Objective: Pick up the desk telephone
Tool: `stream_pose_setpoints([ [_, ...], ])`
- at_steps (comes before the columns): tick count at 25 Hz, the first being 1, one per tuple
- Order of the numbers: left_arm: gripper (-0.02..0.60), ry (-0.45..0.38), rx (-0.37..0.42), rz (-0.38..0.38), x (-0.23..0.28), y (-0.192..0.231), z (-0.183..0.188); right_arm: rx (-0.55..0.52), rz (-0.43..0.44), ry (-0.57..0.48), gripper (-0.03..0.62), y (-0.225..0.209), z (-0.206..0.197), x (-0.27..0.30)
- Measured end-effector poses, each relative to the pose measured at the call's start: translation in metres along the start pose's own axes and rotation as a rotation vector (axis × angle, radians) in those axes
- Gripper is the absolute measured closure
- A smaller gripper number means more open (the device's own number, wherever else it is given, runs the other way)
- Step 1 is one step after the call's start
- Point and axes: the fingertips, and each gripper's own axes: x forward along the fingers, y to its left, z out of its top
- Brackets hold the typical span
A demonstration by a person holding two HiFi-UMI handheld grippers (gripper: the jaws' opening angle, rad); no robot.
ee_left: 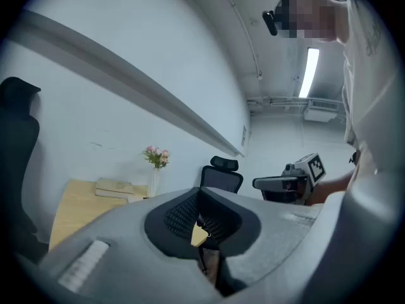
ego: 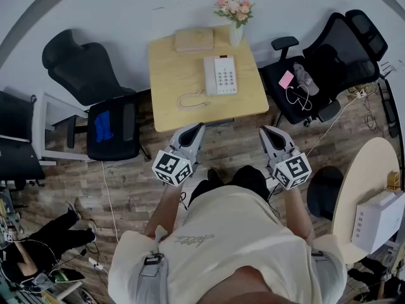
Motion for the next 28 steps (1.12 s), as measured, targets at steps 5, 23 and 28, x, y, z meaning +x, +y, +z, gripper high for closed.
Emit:
stream_pose_setpoints([
  [5,0.565,0.023,0.001,-0.025,0.014,0.000,-0.009,0.004,-0.007,0.004,0.595,-0.012,0.001,0.003],
  [23,0.565,0.040,-0.116,0.016,0.137,0.042,0.011,-0.007,0.069,-0.001,0.595,-0.122,0.006,0.065],
  [28,0.565,0.049,-0.147,0.119,0.158,0.064,0.008,0.046,0.100,0.026,0.595,-0.165,-0.003,0.097],
])
